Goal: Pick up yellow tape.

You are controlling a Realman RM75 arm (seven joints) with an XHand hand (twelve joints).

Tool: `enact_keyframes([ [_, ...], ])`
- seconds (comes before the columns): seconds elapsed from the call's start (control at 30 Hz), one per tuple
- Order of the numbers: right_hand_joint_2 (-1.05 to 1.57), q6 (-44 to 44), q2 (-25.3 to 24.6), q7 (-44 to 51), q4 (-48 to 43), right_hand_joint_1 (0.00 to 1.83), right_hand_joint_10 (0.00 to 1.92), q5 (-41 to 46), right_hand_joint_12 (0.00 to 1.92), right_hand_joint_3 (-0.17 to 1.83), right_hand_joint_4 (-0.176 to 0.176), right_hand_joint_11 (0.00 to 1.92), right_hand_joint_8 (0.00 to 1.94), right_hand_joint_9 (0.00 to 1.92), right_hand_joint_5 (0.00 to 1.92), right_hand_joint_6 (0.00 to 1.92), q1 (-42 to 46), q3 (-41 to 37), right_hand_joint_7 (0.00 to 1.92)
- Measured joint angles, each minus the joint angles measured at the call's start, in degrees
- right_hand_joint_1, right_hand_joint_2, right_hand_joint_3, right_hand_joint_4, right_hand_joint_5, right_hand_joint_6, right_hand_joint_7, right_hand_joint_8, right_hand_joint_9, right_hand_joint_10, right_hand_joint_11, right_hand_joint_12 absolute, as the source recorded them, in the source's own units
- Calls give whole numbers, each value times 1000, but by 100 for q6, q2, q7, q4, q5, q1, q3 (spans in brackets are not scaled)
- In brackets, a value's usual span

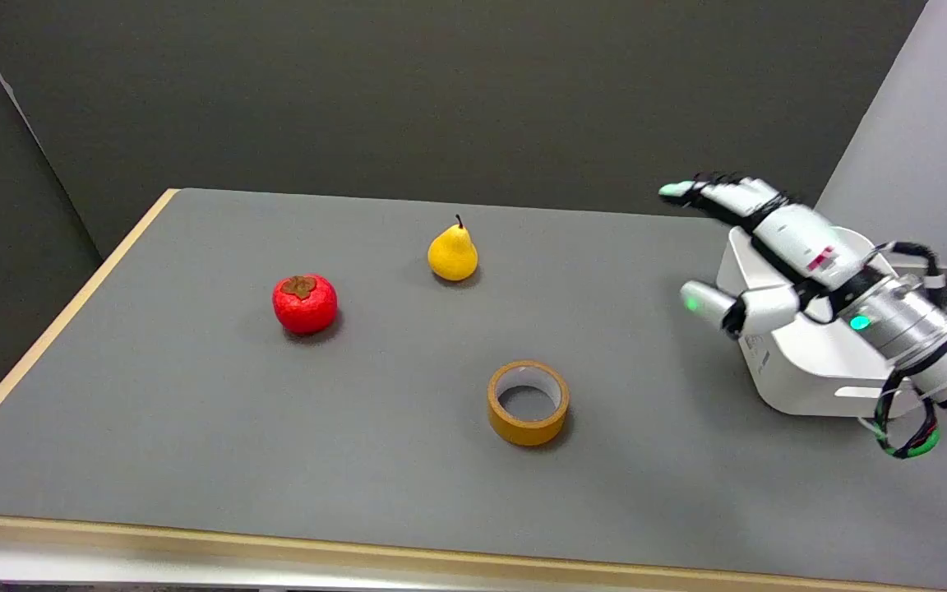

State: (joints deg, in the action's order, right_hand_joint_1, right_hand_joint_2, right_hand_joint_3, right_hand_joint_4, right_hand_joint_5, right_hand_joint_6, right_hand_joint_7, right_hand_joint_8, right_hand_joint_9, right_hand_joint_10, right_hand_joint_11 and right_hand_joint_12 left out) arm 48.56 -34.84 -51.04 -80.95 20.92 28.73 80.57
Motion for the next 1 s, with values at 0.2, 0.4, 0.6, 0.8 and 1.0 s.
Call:
enact_keyframes([
  [0.2,463,-525,-78,424,-411,323,399,-517,985,918,81,8,94,1,-1,112,-59,355,-1],
  [0.4,454,-1153,-240,811,-816,372,316,-1121,986,886,71,-1,15,-1,-1,-1,-189,742,-1],
  [0.6,442,-1874,-458,1094,-1195,382,221,-1730,887,879,66,-1,-1,-1,-1,-1,-387,1189,-1],
  [0.8,441,-2472,-704,1267,-1472,394,185,-2110,854,872,66,-1,-1,-1,-1,-1,-547,1568,-1],
  [1.0,441,-2931,-1006,1457,-1703,401,172,-2376,842,869,65,-1,-1,-1,-1,-1,-632,1870,-1],
])
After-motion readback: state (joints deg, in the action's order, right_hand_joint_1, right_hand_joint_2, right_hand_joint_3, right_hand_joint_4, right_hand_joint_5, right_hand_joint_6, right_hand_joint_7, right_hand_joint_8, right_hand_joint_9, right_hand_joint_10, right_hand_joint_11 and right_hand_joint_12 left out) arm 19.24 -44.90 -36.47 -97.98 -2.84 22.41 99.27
